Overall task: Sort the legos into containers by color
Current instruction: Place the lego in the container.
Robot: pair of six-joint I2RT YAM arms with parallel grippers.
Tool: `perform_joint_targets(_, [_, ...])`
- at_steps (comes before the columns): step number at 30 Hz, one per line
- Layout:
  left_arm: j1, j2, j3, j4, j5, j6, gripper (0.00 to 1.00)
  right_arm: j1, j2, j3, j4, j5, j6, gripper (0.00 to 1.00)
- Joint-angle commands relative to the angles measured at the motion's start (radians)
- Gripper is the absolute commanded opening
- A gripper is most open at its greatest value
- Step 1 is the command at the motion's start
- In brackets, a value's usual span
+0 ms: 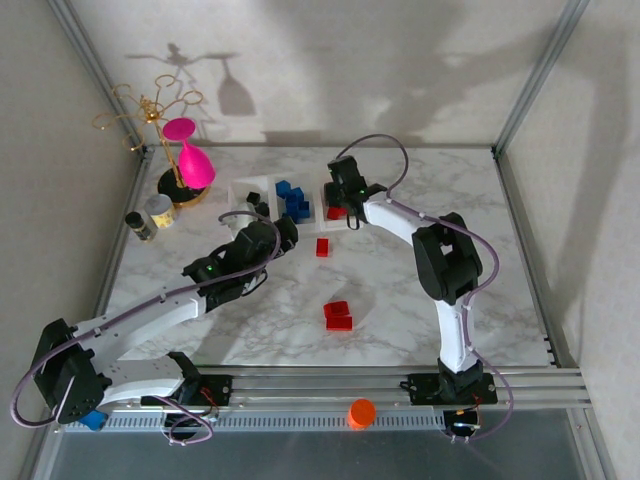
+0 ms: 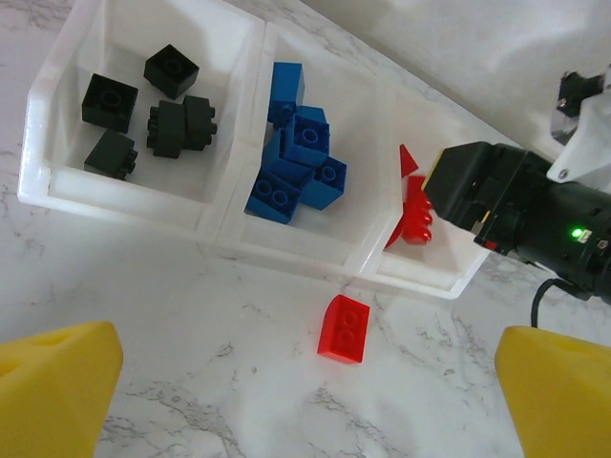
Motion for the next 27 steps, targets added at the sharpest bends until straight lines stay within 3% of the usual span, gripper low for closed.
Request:
perform_joint_targets(1, [0.008, 0.002, 0.038, -0.018, 0.006, 0.024, 1.00, 0.000, -0.035, 0.017, 0.001, -0.018, -0.016, 0.52])
perform_joint_targets(13, [-0.010, -0.059, -0.031, -0.035, 0.049, -0.032, 1.00, 0.057, -0.251, -0.268, 0.038, -0.147, 0.053, 0.59])
perform_joint_targets(19, [-0.021, -0.101, -0.100, -0.030, 0.053, -0.077, 1.00, 0.115, -0.310, -0.408, 0.063, -0.125, 0.094, 0.63])
perform_joint_targets(27, [-0.048, -0.105, -0.152, 0.002, 0.058, -0.099, 0.99, 0.206, -0.283, -0.473, 0.095, -0.089, 0.138, 0.70])
